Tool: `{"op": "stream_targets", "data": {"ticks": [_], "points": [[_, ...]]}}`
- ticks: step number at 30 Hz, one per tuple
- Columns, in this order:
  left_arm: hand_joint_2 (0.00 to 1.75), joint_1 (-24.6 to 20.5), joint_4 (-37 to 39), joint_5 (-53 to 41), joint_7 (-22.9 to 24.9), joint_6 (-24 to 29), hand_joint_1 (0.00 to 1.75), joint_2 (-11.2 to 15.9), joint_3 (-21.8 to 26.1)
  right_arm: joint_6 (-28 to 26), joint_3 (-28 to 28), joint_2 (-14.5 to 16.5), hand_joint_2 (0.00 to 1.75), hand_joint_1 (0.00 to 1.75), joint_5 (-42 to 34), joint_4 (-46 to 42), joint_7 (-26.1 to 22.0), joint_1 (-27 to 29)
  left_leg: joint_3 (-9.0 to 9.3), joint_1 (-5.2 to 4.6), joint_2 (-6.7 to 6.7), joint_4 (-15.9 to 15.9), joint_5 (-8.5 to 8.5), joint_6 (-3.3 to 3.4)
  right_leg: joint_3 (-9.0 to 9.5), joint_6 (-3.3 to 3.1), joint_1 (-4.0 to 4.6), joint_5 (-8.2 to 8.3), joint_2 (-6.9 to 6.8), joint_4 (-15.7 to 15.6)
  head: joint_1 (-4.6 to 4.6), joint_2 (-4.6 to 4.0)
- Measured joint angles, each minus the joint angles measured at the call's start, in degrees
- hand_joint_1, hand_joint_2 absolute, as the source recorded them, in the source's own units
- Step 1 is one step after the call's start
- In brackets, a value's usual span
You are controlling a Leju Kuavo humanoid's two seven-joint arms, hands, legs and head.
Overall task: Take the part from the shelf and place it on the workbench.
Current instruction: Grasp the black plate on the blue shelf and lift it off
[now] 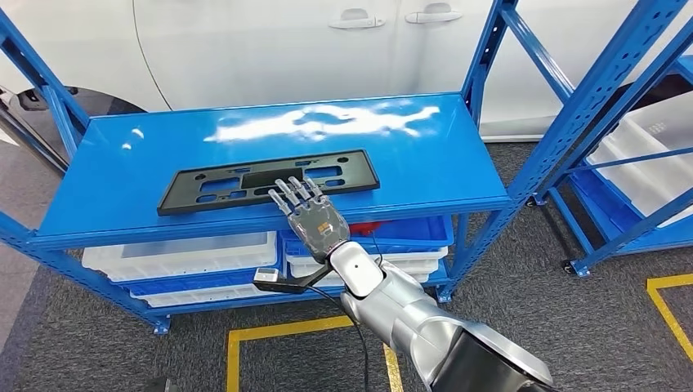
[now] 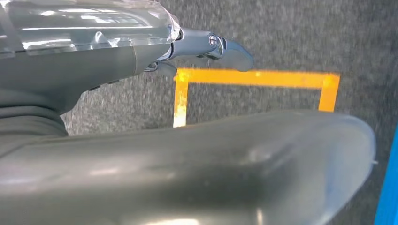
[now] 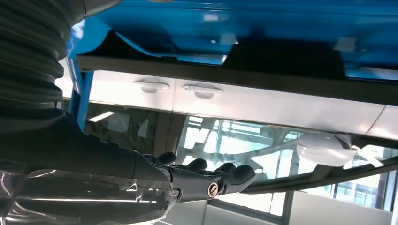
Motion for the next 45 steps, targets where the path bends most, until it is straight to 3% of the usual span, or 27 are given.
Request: {"op": "stream_targets", "data": {"ticks": [2,3,5,7,8,9,11,13,17,19,21,22,23,24,26,28,31,33,36,37,38,39,42,43,45], "points": [[0.0,-0.07,-0.01,-0.02,0.01,0.03,0.0,0.01,0.0,-0.02,-0.01,0.02,1.75,0.0,0.11,-0.05,0.02,-0.06,-0.37,-0.01,0.06,1.2,-1.01,-0.5,0.56,-0.57,-0.34,0.44,-0.1,-0.96,-0.01,0.0],[0.0,-0.11,-0.01,-0.03,0.01,0.04,0.0,0.01,0.0,-0.03,-0.01,0.06,1.75,0.0,0.14,-0.07,0.02,-0.1,-1.29,0.0,0.09,3.42,-2.36,-0.69,0.86,-0.81,-0.52,0.63,-0.19,-1.39,-0.01,0.0],[0.0,-0.09,-0.01,-0.04,0.01,0.05,0.0,0.0,0.01,-0.02,-0.01,0.08,1.75,0.0,0.14,-0.04,0.02,-0.07,-4.66,0.16,0.1,10.74,-5.93,-1.05,1.0,-1.08,-0.43,0.66,-0.28,-1.54,-0.02,0.0],[0.0,0.05,-0.01,-0.04,0.01,0.08,0.0,0.02,0.02,-0.02,-0.01,0.07,1.75,0.0,0.15,0.02,0.02,0.13,-7.23,0.27,0.11,15.75,-7.19,-1.39,0.92,-1.14,-0.32,0.58,-0.27,-1.37,-0.02,0.0],[0.0,0.11,-0.01,-0.04,0.01,0.09,0.0,0.02,0.02,-0.02,-0.01,0.06,1.75,0.0,0.16,0.04,0.02,0.21,-7.05,0.31,0.12,15.23,-6.26,-1.48,0.9,-1.12,-0.31,0.5,-0.25,-1.22,-0.02,0.0],[0.0,0.11,-0.01,-0.05,0.01,0.12,0.0,0.03,0.03,-0.03,-0.02,0.07,1.75,0.0,0.2,0.04,0.02,0.23,-5.76,0.36,0.14,12.52,-4.43,-1.51,0.9,-1.04,-0.32,0.36,-0.23,-1.0,-0.02,0.0],[0.0,0.0,-0.01,-0.13,0.01,0.19,0.0,0.04,0.07,-0.06,-0.07,0.07,1.75,0.0,0.31,0.03,0.02,0.17,-1.88,0.36,0.25,4.63,-1.06,-1.35,0.79,-0.64,-0.19,-0.1,-0.2,-0.3,-0.02,0.0],[0.0,-0.1,-0.01,-0.28,0.01,0.28,0.0,0.05,0.16,-0.09,-0.28,0.08,1.75,0.0,0.44,0.01,0.0,0.09,-0.01,0.25,0.22,0.66,-0.09,-0.72,0.48,-0.15,0.06,-0.37,-0.18,0.26,-0.01,0.01],[0.0,-0.02,-0.01,-0.52,-0.01,0.49,0.0,-0.01,0.36,-0.1,-0.92,0.1,1.75,0.0,0.93,-0.06,-0.21,-0.04,-0.08,0.31,0.05,0.24,0.17,0.68,-0.1,0.95,-0.04,-1.21,-0.18,1.37,0.0,0.0],[0.0,-0.09,-0.01,-0.58,-0.05,0.57,0.0,-0.04,0.42,-0.1,-1.36,0.12,1.75,0.0,1.22,-0.13,-0.42,-0.2,-0.12,0.46,0.08,0.06,0.36,1.12,-2.41,1.62,-0.32,-4.33,-0.19,6.54,0.01,0.0],[0.0,-0.08,-0.01,-0.6,-0.08,0.62,0.0,-0.02,0.5,-0.1,-1.72,0.13,1.75,0.0,1.42,-0.13,-0.64,-0.22,-0.27,0.45,0.11,0.08,0.4,1.27,-6.15,2.09,-0.62,-7.82,-0.2,14.46,0.01,0.0],[0.0,-0.03,-0.01,-0.59,-0.1,0.62,0.0,-0.03,0.57,-0.1,-1.84,0.13,1.75,0.0,1.48,-0.12,-0.75,-0.16,-0.3,0.45,0.11,0.09,0.4,1.27,-7.32,2.2,-0.75,-8.34,-0.2,16.85,0.01,0.0],[0.0,0.02,-0.01,-0.57,-0.15,0.63,0.0,-0.03,0.68,-0.09,-1.95,0.15,1.75,0.0,1.55,-0.12,-0.9,-0.13,-0.3,0.45,0.1,0.1,0.4,1.26,-7.49,2.23,-0.84,-7.8,-0.21,17.16,0.01,0.0],[0.0,0.06,-0.01,-0.54,-0.25,0.63,0.0,-0.04,0.81,-0.08,-2.08,0.2,1.75,0.0,1.61,-0.13,-1.07,-0.14,-0.25,0.46,0.06,0.12,0.38,1.22,-6.46,2.16,-0.9,-6.2,-0.21,14.99,0.01,0.0],[0.0,0.1,-0.01,-0.43,-0.53,0.61,0.0,-0.06,1.15,-0.01,-2.36,0.41,1.75,0.0,1.7,-0.25,-1.37,-0.23,-0.13,0.4,0.01,0.17,0.31,0.96,-2.39,1.74,-0.85,-2.36,-0.2,6.71,0.01,0.0],[0.0,0.17,-0.01,-0.31,-0.81,0.57,0.0,-0.05,1.47,0.08,-2.56,0.66,1.75,0.0,1.72,-0.49,-1.49,-0.31,-0.16,0.25,0.0,0.17,0.29,0.4,0.14,1.2,-0.57,-0.69,-0.17,1.22,0.0,0.0],[0.0,0.4,-0.01,-0.19,-1.08,0.53,0.0,-0.02,1.81,0.17,-2.6,0.85,1.75,0.0,1.7,-0.73,-1.51,-0.33,-0.11,0.31,0.03,-0.09,0.33,-0.67,0.47,0.27,-0.4,-0.5,-0.15,0.12,0.0,0.0],[0.0,0.47,-0.01,-0.12,-1.18,0.38,0.0,0.01,1.98,0.2,-2.61,1.09,1.75,0.0,1.6,-0.92,-1.51,-0.42,-0.87,0.41,0.08,1.83,-1.15,-1.13,0.82,-0.53,-0.62,-0.13,-0.23,-0.57,-0.01,0.0],[0.0,0.59,-0.01,-0.08,-1.27,0.17,0.0,0.03,2.36,0.33,-2.61,1.45,1.75,0.0,1.34,-1.06,-1.51,-0.38,-5.74,0.42,0.11,12.54,-6.46,-1.48,0.96,-1.09,-0.44,-0.05,-0.29,-0.82,-0.01,0.0],[0.0,0.7,-0.01,-0.08,-1.28,0.17,0.0,0.04,2.52,0.39,-2.61,1.48,1.75,0.0,1.26,-1.07,-1.51,-0.24,-7.17,0.42,0.11,15.5,-7.32,-1.57,0.97,-1.16,-0.31,-0.09,-0.29,-0.79,-0.01,0.0],[0.0,0.84,-0.01,-0.09,-1.28,0.18,0.0,0.06,2.66,0.45,-2.61,1.49,1.75,0.0,1.19,-1.08,-1.51,-0.1,-7.68,0.42,0.11,16.45,-7.09,-1.59,1.0,-1.2,-0.21,-0.14,-0.27,-0.74,-0.01,0.0],[0.0,0.96,-0.01,-0.13,-1.3,0.18,0.0,0.06,2.78,0.52,-2.61,1.5,1.75,0.0,1.05,-1.09,-1.51,0.0,-7.04,0.42,0.12,15.03,-5.75,-1.53,1.07,-1.21,-0.15,-0.21,-0.24,-0.66,-0.01,0.0],[0.0,1.04,-0.01,-0.45,-1.87,0.38,0.0,0.07,2.9,0.6,-2.6,1.58,1.75,0.0,0.0,-1.36,-1.7,0.02,-1.51,0.3,0.19,3.72,-0.62,-0.97,1.23,-0.82,0.07,-0.7,-0.17,-0.15,-0.01,0.0],[0.0,1.04,-0.01,-0.6,-2.29,0.53,0.0,0.07,2.92,0.55,-2.6,1.6,1.75,0.0,-0.59,-1.49,-1.93,0.0,-0.38,0.2,0.18,1.38,-0.04,-0.7,1.14,-0.58,0.19,-0.83,-0.16,0.03,0.0,0.0],[0.0,1.13,-0.01,-0.78,-3.19,0.82,0.0,0.07,2.94,0.34,-2.61,1.62,1.75,0.0,-1.93,-1.76,-2.59,-0.02,0.05,-0.05,0.11,0.27,-0.08,-0.17,0.92,-0.11,0.33,-0.87,-0.16,0.21,-0.01,0.0]]}}
